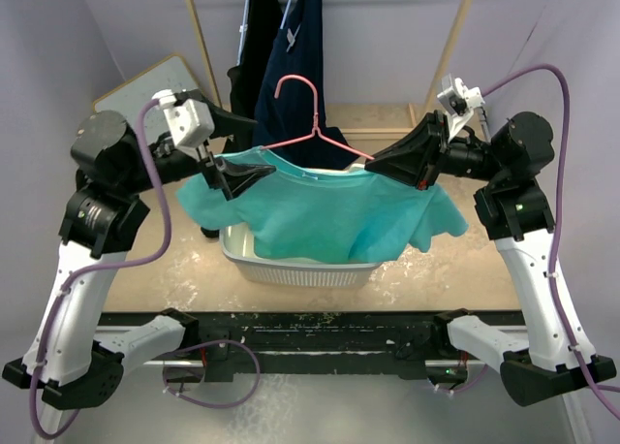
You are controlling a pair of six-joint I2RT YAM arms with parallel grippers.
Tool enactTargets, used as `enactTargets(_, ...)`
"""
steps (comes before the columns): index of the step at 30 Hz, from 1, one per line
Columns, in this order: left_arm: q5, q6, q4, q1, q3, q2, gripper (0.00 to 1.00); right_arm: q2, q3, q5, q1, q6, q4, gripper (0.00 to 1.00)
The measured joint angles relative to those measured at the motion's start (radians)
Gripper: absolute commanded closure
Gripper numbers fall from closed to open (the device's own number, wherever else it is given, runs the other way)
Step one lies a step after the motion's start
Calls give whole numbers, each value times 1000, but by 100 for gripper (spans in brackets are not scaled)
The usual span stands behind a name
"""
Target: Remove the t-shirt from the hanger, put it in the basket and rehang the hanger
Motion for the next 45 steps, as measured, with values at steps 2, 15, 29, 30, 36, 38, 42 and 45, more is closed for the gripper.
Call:
enactTargets(2,22,-1,8,0,-9,15,23,0,0,-6,0,6,12,99)
enactTargets(15,82,-60,104,0,-87,60,75,42,0,-3,0,42,56,100)
enactTargets(29,78,-68,140,0,-126,40,100,84,-6,-13,0,60,78,100)
enactTargets(30,76,-67,154,0,-139,31,100,85,-6,-17,0,61,80,100)
enactTargets(36,-3,-79,312,-6,-330,-95,100,113,-6,-48,9,67,85,85)
enactTargets(38,-31,-70,306,-11,-333,-114,100,119,-6,-41,14,68,82,81)
enactTargets(42,-45,-37,229,-11,-261,-92,100,118,-5,0,6,66,77,47)
enactTargets(45,-55,-18,199,-11,-228,-76,100,119,-1,31,1,55,63,33)
